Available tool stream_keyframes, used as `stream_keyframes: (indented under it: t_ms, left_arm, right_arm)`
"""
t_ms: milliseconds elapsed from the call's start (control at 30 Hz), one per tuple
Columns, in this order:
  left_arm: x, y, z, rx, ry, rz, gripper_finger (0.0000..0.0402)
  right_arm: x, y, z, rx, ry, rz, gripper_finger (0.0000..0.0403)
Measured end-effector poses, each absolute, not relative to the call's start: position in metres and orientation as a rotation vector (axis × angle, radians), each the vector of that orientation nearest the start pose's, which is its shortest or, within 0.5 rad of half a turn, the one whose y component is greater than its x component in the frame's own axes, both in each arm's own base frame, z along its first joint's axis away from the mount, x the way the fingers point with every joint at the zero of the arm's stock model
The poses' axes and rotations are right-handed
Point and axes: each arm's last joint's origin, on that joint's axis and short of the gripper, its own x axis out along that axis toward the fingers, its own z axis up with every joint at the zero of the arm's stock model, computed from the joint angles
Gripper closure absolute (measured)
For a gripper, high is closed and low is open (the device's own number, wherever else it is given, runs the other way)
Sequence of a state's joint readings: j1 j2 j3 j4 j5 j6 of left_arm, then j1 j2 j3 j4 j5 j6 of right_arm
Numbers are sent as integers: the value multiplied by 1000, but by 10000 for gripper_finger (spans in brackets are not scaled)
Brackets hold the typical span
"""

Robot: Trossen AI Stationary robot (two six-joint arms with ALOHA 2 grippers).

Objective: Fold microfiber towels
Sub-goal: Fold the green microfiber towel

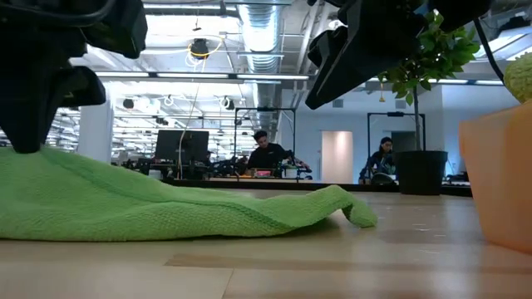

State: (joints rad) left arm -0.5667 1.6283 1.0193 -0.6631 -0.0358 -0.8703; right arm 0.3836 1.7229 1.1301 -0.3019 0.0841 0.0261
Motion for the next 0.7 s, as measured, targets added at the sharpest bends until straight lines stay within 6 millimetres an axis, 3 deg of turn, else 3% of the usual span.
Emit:
stream_keyframes:
  t_ms: [333,700]
  left_arm:
    - [251,-160,171,-421,1266,159,377]
    - [257,-164,173,-395,1212,72,300]
  right_arm:
    - [332,131,202,-183,877,268,234]
    - [332,131,202,-183,877,267,209]
